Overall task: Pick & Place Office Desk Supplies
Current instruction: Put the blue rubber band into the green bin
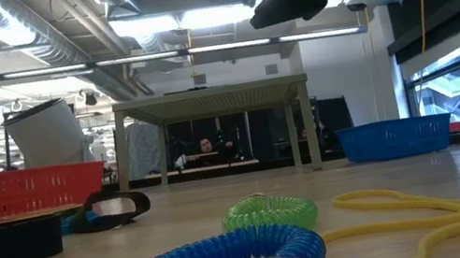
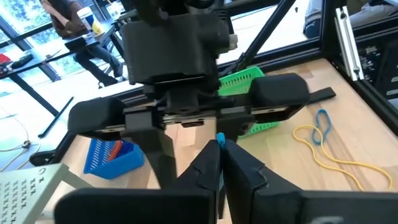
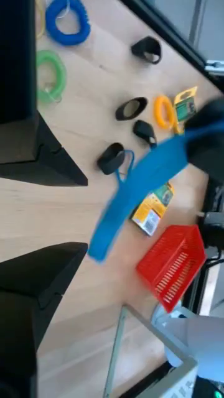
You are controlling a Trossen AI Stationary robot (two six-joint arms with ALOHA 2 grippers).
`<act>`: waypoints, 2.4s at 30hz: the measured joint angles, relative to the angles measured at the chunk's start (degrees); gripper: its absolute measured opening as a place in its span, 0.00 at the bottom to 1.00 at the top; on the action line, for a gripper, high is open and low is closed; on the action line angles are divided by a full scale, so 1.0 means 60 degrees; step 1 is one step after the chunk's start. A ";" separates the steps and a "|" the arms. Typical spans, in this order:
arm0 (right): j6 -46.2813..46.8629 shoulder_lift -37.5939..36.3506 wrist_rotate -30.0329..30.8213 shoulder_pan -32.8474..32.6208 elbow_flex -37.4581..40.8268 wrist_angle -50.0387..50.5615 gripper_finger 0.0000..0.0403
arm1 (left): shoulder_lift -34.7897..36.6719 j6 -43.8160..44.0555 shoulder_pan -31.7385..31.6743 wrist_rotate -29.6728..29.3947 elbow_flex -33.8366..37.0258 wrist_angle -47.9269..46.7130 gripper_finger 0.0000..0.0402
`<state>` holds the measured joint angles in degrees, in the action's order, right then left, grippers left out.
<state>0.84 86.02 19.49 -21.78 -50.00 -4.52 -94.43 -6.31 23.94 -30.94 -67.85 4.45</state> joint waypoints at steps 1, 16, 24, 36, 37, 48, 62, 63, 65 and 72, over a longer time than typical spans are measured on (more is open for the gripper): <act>-0.0001 0.0000 -0.0035 0.0000 0.0000 -0.0040 0.39 | 0.0000 0.0000 0.0000 0.0001 0.0000 0.0000 0.02; -0.0001 0.0000 -0.0435 -0.0004 0.0000 -0.0909 0.39 | 0.0000 0.0171 -0.0018 0.0016 0.0000 -0.0022 0.02; -0.0005 0.0000 -0.0435 -0.0004 0.0000 -0.1261 0.39 | 0.0000 0.0193 -0.0018 0.0102 0.0000 -0.0003 0.02; -0.0011 0.0000 -0.0425 -0.0004 0.0000 -0.1432 0.39 | 0.0004 0.0423 -0.0018 0.0624 0.0000 0.0193 0.02; -0.0011 0.0000 -0.0424 -0.0004 0.0000 -0.1434 0.39 | 0.0004 0.0437 -0.0016 0.0623 0.0000 0.0193 0.02; -0.0033 0.0000 0.0651 -0.0004 0.0000 -0.1004 0.39 | 0.0004 0.0600 -0.0018 0.0605 0.0004 0.0157 0.02; -0.0029 -0.0004 -0.1097 -0.0004 0.0000 -0.1492 0.39 | 0.0004 0.0674 -0.0018 -0.0224 0.0004 -0.0110 0.02; -0.0029 -0.0004 -0.1222 -0.0004 0.0000 -0.1584 0.39 | 0.0004 0.0674 -0.0018 -0.0235 0.0004 -0.0141 0.02; -0.0029 -0.0006 -0.1393 -0.0004 0.0000 -0.1654 0.39 | 0.0004 0.0674 -0.0018 -0.0240 0.0004 -0.0208 0.02; -0.0270 -0.0007 -0.1404 -0.0004 0.0000 -0.1564 0.39 | 0.0004 0.0674 -0.0018 -0.0234 0.0004 -0.0262 0.02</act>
<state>-0.78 85.97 11.07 -21.80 -50.00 -13.90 -94.41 -2.26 23.83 -32.34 -67.83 2.88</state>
